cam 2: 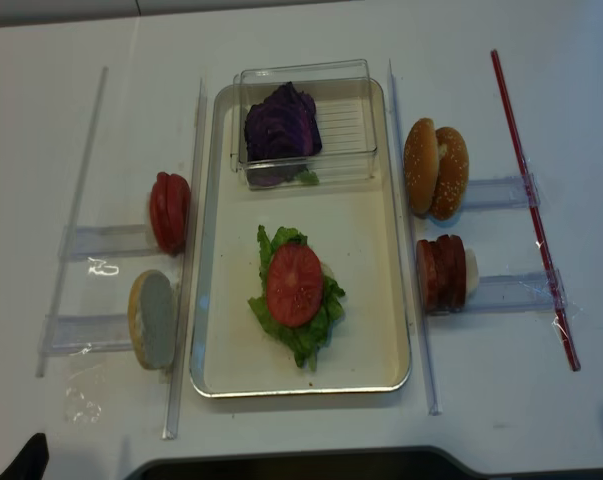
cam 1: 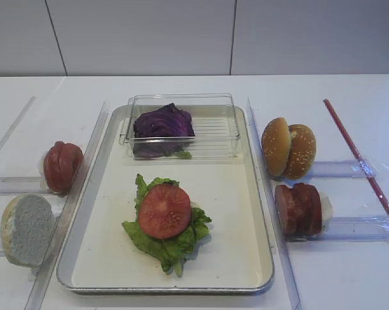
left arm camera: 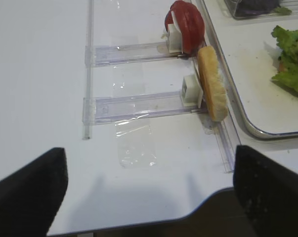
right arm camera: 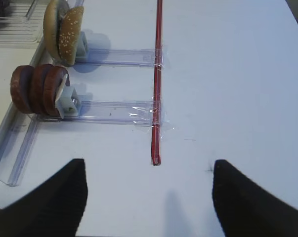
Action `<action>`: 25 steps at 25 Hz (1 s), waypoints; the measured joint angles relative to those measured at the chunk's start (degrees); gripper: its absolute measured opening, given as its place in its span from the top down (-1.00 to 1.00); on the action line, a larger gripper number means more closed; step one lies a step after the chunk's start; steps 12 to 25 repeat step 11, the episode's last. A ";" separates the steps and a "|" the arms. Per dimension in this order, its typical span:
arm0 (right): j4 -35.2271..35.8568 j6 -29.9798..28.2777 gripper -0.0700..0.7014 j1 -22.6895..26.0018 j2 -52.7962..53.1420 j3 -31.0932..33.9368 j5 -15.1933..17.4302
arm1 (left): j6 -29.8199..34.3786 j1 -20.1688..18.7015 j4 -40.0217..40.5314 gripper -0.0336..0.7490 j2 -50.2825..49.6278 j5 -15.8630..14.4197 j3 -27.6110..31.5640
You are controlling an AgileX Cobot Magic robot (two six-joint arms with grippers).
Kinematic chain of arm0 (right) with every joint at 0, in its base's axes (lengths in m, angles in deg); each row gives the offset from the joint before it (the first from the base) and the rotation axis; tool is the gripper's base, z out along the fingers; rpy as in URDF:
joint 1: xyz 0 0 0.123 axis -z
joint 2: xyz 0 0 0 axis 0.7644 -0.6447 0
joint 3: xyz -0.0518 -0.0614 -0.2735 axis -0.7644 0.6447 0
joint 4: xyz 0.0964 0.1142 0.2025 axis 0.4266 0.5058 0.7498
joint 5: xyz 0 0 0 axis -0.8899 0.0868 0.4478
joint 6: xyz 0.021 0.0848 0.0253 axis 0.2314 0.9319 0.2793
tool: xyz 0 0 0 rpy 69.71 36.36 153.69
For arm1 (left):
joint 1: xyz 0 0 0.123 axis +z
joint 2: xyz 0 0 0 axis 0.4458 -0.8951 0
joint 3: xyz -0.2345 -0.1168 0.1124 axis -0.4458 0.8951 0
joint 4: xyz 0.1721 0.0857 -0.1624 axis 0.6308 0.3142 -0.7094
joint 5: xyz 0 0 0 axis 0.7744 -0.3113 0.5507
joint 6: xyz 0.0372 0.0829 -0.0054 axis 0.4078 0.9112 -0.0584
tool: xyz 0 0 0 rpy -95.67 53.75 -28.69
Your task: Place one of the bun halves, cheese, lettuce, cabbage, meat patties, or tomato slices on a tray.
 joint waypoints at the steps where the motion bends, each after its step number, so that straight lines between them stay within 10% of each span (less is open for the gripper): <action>1: 0.00 0.10 -0.64 0.00 0.00 0.00 0.00 | 0.00 0.00 0.00 -0.77 0.00 0.00 0.00; 25: 0.00 0.22 -0.64 0.00 0.00 0.00 0.00 | 0.00 0.00 0.00 -0.77 0.00 0.00 0.00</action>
